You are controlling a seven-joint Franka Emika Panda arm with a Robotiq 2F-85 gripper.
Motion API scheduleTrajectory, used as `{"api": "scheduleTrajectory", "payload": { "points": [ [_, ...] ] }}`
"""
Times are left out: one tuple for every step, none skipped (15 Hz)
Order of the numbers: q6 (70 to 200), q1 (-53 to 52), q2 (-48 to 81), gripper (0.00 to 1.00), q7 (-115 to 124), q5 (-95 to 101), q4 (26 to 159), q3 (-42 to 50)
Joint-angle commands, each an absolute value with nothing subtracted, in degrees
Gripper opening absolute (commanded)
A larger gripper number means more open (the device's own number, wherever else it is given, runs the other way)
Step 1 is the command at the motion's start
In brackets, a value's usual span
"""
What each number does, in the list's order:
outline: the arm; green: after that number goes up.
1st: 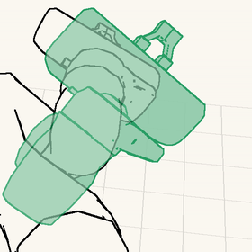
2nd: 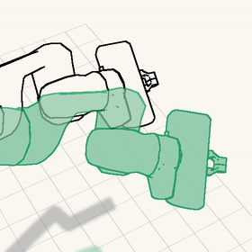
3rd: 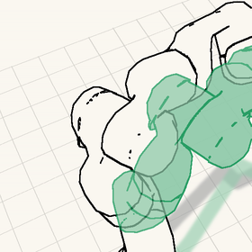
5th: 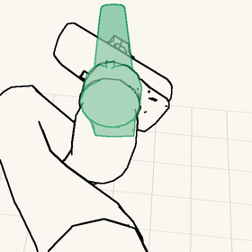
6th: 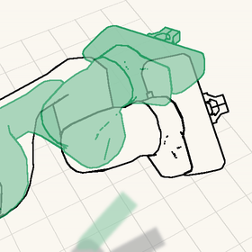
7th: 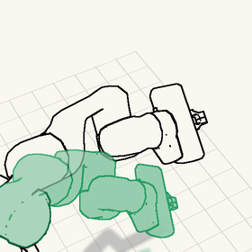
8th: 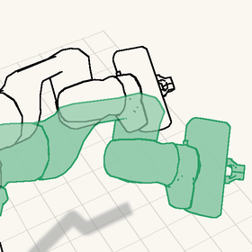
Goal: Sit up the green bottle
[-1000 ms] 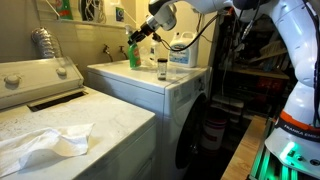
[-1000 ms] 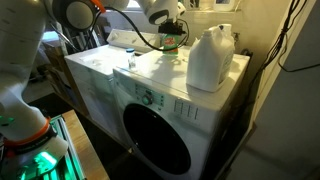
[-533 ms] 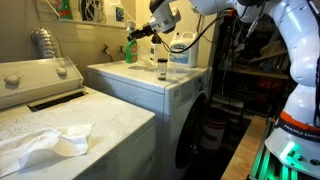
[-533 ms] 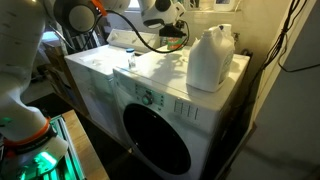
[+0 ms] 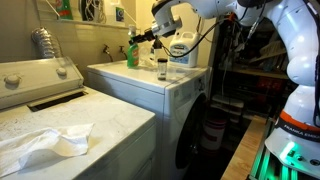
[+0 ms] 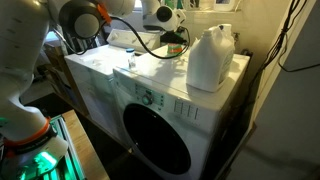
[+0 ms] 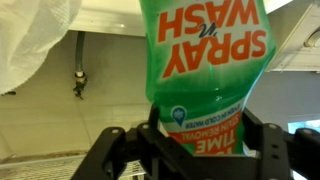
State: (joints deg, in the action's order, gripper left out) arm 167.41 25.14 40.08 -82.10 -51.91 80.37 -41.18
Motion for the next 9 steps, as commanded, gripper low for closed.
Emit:
{"api": "scheduleTrajectory", "payload": {
  "points": [
    [168.45,27.55,39.80,0.48,-84.82,-54.01,82.10,-43.21],
    [168.34,27.76,39.63,0.48,-84.65,-54.22,82.15,-43.42],
    [168.31,27.87,39.44,0.93,-84.67,-54.04,82.40,-43.40],
    [168.12,28.04,39.22,0.95,-84.47,-53.94,82.70,-43.46],
    [168.03,28.07,38.88,0.99,-84.36,-53.68,82.94,-43.35],
    [167.96,28.16,38.54,1.00,-84.14,-53.56,83.11,-43.27],
    [167.87,28.15,38.15,1.00,-83.94,-53.31,83.33,-43.01],
    [167.63,28.07,37.61,1.00,-83.22,-53.08,83.66,-42.53],
    [167.50,28.06,37.26,1.00,-82.93,-52.91,83.85,-42.27]
  ]
}}
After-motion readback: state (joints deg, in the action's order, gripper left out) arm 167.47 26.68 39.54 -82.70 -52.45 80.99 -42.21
